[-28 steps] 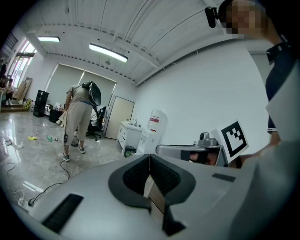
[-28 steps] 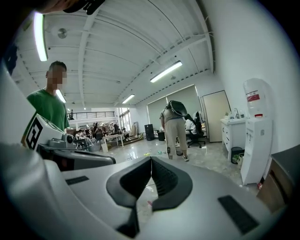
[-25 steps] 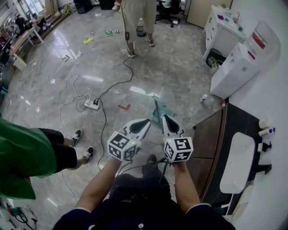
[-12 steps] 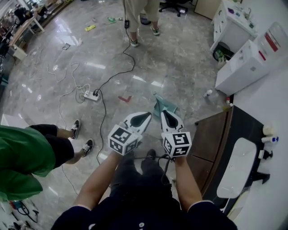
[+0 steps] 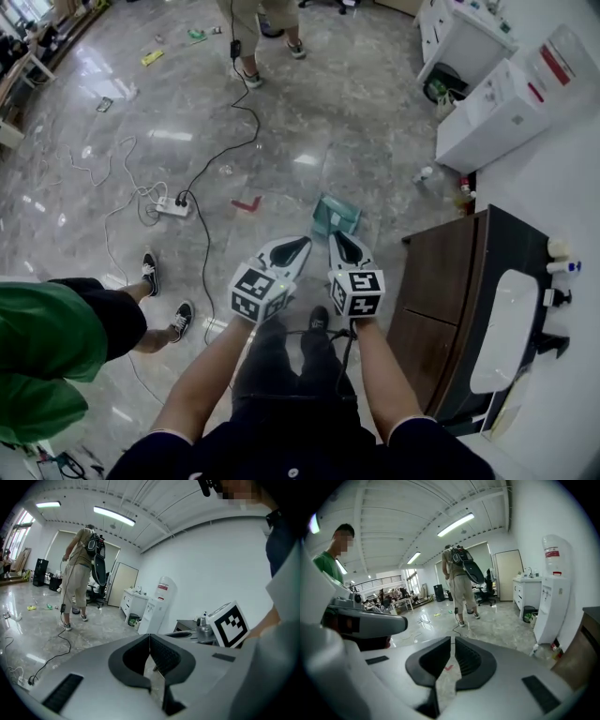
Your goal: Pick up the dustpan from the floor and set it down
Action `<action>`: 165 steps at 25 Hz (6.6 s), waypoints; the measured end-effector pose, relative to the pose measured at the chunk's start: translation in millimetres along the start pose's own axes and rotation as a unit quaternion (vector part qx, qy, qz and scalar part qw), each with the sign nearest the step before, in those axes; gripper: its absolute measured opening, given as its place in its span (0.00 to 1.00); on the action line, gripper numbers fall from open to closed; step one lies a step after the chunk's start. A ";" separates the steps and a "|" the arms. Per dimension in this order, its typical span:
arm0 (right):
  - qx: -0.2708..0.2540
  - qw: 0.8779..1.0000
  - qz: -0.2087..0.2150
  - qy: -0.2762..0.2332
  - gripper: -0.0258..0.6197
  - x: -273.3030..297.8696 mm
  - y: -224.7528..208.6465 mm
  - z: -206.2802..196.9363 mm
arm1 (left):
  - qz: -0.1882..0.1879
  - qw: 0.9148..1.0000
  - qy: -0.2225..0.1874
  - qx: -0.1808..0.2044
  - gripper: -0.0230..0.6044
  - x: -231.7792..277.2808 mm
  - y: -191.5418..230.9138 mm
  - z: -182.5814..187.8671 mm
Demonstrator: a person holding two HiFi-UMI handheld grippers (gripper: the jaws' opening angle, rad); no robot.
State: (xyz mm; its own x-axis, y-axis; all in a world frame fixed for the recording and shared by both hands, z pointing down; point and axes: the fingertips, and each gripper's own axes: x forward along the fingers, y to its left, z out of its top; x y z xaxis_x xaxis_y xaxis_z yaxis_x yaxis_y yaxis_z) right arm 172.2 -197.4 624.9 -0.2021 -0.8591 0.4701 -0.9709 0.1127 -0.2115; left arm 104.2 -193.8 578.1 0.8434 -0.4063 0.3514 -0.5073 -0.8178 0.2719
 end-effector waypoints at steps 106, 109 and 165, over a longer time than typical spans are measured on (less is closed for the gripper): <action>-0.113 0.987 0.082 -0.078 0.20 -23.5 80.0 160.2 | 0.093 0.991 -0.094 0.017 0.06 -99.6 18.8 127.9; -0.114 0.989 0.073 -0.061 0.20 -3.4 64.6 141.2 | 0.094 0.992 -0.082 0.010 0.06 -90.5 28.9 111.9; -0.052 0.992 -0.025 0.112 0.33 152.2 -25.5 -92.2 | 0.083 0.995 0.025 -0.049 0.06 -6.2 94.2 -26.8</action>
State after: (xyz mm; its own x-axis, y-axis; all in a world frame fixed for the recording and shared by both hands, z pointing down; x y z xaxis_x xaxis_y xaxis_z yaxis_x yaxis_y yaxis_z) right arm 154.2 -285.0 780.8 -0.1665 -0.7342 0.6582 -0.9859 0.1340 -0.0999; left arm 46.5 -257.4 625.6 0.7381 -0.5094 0.4425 -0.6556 -0.6962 0.2922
